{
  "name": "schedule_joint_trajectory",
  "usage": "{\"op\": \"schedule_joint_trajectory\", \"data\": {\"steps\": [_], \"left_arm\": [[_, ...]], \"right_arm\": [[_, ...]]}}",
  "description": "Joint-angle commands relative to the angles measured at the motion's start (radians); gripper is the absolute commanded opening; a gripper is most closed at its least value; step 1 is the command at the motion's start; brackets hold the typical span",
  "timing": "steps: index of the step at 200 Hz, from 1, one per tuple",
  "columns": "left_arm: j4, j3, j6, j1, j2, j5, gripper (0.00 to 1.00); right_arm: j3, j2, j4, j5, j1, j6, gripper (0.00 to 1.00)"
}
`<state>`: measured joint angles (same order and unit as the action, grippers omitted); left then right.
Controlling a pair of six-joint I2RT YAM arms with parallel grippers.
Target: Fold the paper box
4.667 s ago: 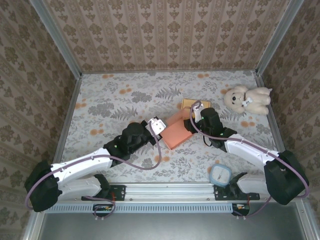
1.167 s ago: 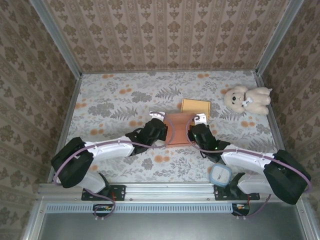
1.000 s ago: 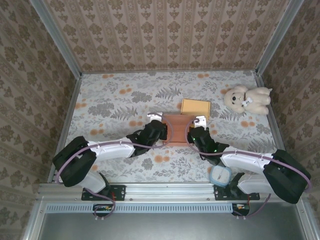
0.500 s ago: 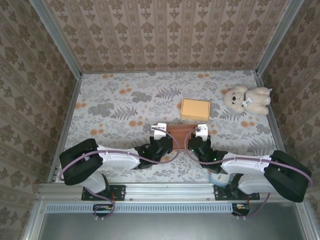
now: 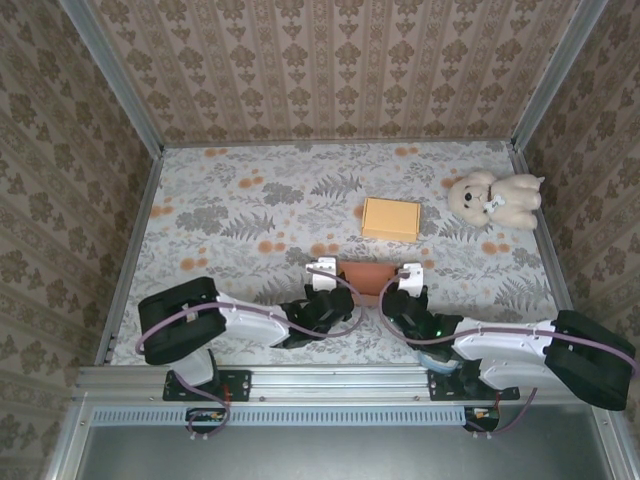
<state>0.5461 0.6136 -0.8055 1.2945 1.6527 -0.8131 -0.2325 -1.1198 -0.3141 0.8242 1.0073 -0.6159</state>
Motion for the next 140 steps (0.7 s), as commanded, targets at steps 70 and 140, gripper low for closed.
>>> {"op": "schedule_joint_trajectory", "data": {"steps": [70, 140], "left_arm": [[-0.087, -0.044, -0.044, 0.037, 0.106, 0.028, 0.00], [-0.090, -0.051, -0.042, 0.038, 0.140, -0.012, 0.00]], "right_arm": [[-0.005, 0.037, 0.272, 0.045, 0.123, -0.136, 0.21], [0.001, 0.447, 0.622, 0.018, 0.201, -0.199, 0.41]]}}
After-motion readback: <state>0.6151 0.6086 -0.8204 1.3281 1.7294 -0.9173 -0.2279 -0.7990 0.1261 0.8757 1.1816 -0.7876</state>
